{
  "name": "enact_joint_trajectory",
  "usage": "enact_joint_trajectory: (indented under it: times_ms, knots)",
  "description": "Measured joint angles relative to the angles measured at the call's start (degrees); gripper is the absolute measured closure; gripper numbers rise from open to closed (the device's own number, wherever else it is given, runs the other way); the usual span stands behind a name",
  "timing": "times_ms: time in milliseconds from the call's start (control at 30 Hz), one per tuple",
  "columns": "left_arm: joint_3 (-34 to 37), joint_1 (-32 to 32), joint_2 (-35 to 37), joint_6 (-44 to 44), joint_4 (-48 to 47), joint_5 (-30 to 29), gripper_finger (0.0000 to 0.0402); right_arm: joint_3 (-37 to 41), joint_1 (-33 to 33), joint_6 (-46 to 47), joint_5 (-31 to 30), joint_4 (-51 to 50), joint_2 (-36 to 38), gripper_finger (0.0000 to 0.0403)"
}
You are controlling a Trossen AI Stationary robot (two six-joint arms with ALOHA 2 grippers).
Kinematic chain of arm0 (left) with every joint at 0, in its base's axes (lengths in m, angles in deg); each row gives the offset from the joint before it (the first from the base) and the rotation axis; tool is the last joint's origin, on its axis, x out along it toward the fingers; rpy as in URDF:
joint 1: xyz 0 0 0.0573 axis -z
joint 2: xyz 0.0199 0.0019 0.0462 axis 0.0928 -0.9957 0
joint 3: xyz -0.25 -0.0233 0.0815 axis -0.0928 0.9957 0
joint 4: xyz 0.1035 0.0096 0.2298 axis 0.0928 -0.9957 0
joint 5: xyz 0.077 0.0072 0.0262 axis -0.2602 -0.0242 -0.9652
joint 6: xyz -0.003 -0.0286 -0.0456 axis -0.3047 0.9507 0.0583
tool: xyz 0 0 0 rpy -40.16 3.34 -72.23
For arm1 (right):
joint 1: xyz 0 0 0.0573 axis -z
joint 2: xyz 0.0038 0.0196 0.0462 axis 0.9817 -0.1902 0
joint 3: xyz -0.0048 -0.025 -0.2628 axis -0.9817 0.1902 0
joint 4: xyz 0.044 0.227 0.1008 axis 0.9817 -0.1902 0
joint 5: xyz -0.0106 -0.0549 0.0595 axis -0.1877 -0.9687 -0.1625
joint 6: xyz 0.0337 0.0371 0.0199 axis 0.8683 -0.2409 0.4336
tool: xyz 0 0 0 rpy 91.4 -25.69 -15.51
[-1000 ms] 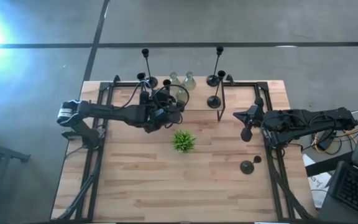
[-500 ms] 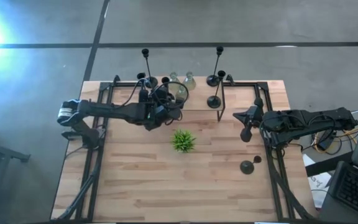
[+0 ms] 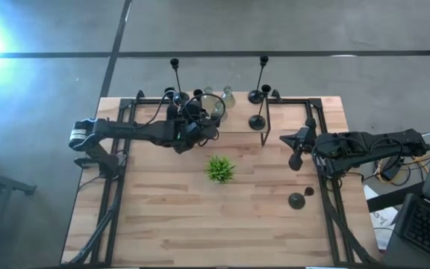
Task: Pick & Place candle stick holders
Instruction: Put the black candlestick holder on the shelf
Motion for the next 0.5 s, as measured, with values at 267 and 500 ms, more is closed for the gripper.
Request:
enact_joint_trajectory:
  times_ms: [267,500]
  knots:
    - [0.0,-0.1,0.0,-0.6,0.5,0.1,0.0384,0.0,0.0,0.0,0.0,0.0,0.0,0.0394]
    - [0.0,-0.2,0.0,-0.6,0.5,0.1,0.0366,0.0,0.0,0.0,0.0,0.0,0.0,0.0394]
